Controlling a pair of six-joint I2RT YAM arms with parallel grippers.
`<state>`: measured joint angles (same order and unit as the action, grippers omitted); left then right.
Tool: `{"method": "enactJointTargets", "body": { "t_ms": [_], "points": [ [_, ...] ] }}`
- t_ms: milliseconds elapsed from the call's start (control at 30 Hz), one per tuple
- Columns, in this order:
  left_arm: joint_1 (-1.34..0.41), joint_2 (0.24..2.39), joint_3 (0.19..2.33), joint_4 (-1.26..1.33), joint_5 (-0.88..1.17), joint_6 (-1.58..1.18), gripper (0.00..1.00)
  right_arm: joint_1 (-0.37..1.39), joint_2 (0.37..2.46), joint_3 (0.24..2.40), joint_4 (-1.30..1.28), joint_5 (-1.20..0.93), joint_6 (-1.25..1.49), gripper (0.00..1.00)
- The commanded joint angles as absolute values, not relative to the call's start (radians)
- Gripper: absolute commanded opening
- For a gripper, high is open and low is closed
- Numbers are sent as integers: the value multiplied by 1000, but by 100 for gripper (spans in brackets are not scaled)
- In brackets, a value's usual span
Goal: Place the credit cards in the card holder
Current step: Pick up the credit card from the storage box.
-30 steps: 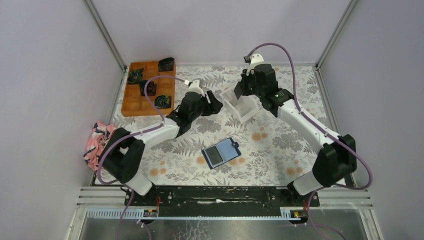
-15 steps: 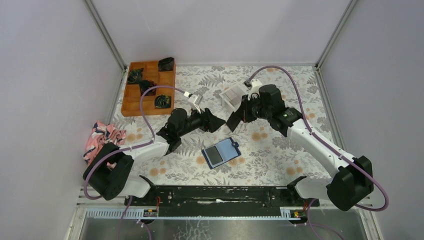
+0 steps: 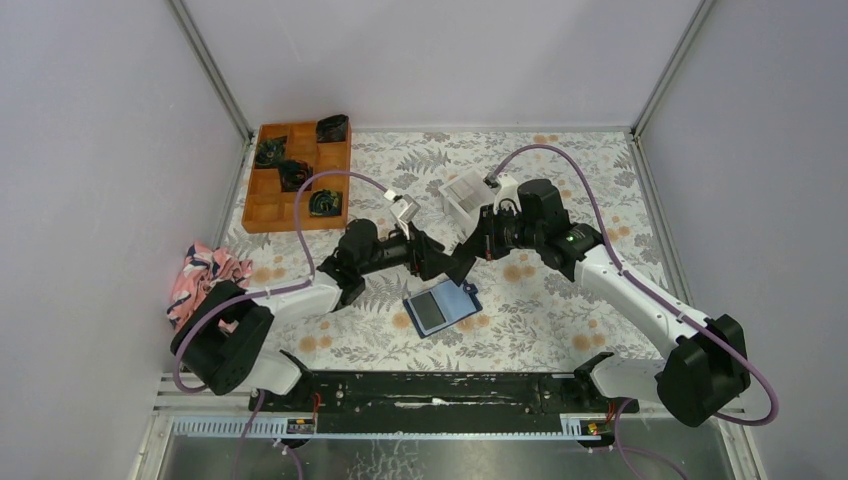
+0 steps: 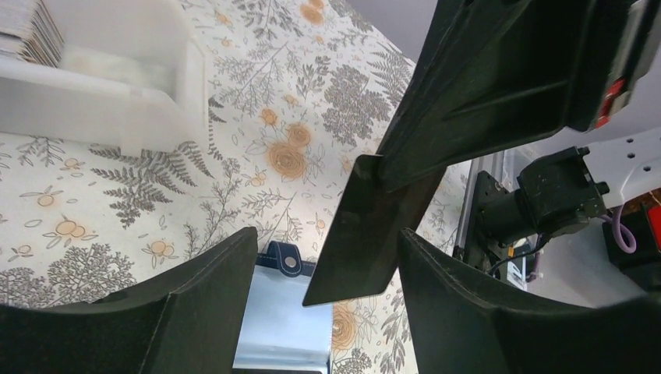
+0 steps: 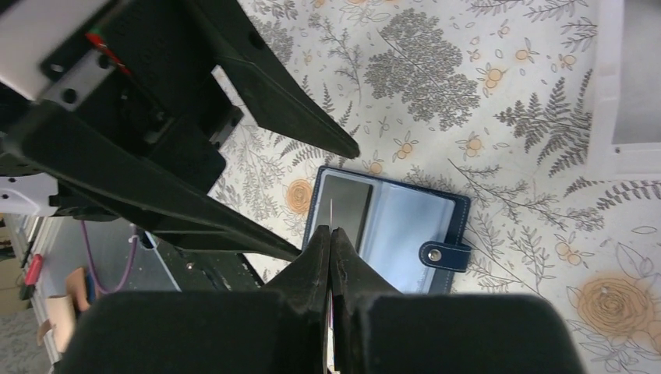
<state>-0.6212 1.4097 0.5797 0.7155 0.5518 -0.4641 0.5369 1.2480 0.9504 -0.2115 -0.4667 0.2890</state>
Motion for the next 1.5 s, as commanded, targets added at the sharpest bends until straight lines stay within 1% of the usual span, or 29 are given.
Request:
{"method": "enactJointTargets", "body": {
  "t_ms": [0, 367, 500, 667, 733, 833, 967, 1000, 1033, 1067, 1100, 1133, 1200, 1267, 1367, 1467],
  "points": [
    [-623, 1447, 565, 807, 622, -428, 73, 546, 1220, 954, -160, -543, 312, 0],
    [-615, 1528, 583, 895, 769, -473, 52, 545, 1261, 954, -165, -550, 300, 0],
    [-599, 1553, 576, 966, 825, -528, 44, 542, 1276, 956, -159, -544, 302, 0],
    [-578, 1587, 558, 1084, 875, -610, 28, 528, 1291, 958, -159, -534, 299, 0],
    [-569, 1598, 553, 1113, 887, -633, 23, 520, 1294, 957, -157, -535, 298, 0],
    [-563, 1613, 548, 1144, 896, -656, 18, 510, 1302, 955, -157, -539, 296, 0],
    [-560, 1635, 547, 1199, 916, -703, 2, 507, 1319, 955, -148, -549, 297, 0],
    [-559, 1639, 546, 1207, 918, -712, 0, 506, 1321, 958, -147, -549, 295, 0],
    [-557, 1640, 544, 1208, 913, -718, 0, 507, 1321, 962, -148, -545, 293, 8],
    [-556, 1639, 541, 1204, 904, -720, 0, 506, 1319, 965, -152, -532, 291, 21],
    [-554, 1635, 535, 1190, 887, -719, 0, 507, 1311, 969, -155, -516, 286, 31],
    [-554, 1625, 530, 1165, 863, -715, 0, 506, 1304, 970, -158, -494, 283, 38],
    [-554, 1591, 513, 1085, 784, -700, 0, 506, 1279, 966, -163, -440, 278, 48],
    [-558, 1544, 481, 999, 667, -698, 0, 506, 1253, 952, -159, -385, 273, 52],
    [-592, 1475, 413, 934, 493, -731, 0, 507, 1227, 918, -145, -322, 273, 54],
    [-681, 1407, 352, 865, 271, -774, 0, 509, 1220, 889, -137, -265, 276, 54]
  ]
}}
